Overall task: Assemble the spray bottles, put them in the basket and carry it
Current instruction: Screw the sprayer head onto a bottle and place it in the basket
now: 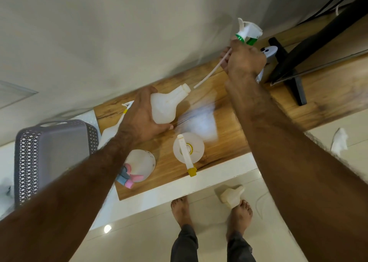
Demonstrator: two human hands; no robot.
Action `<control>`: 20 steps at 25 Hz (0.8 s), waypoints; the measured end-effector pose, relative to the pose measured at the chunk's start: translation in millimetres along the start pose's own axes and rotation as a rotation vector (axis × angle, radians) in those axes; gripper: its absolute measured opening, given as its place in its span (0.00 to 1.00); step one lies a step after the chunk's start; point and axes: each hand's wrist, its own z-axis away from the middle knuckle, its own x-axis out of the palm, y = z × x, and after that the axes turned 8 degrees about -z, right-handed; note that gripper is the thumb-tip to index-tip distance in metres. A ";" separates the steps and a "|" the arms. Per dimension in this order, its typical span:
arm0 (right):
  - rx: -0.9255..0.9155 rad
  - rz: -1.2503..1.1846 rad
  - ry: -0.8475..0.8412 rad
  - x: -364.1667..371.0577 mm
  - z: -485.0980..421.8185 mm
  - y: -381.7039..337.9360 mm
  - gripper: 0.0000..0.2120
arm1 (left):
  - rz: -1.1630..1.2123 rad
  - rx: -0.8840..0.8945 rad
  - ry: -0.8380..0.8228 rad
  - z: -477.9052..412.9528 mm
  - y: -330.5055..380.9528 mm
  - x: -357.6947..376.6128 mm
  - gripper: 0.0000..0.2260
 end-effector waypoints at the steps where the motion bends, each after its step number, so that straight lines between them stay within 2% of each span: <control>1: 0.002 0.002 0.010 -0.2 0.1 -0.4 0.05 | -0.004 0.002 0.001 0.8 -1.7 0.1 0.50; 5: 0.027 -0.022 0.020 1.3 6.5 4.8 0.06 | 0.001 0.043 0.013 2.2 0.1 0.9 0.49; 11: 0.157 -0.076 -0.008 -1.2 18.9 28.7 0.05 | 0.005 0.061 0.056 -0.9 16.7 2.9 0.49; 15: 0.212 0.005 -0.116 -12.4 39.6 55.5 0.04 | 0.032 0.063 0.086 -4.1 26.3 -1.2 0.50; 20: 0.295 -0.051 -0.200 -24.2 58.4 73.3 0.05 | 0.042 0.067 0.108 -1.5 36.5 -2.1 0.49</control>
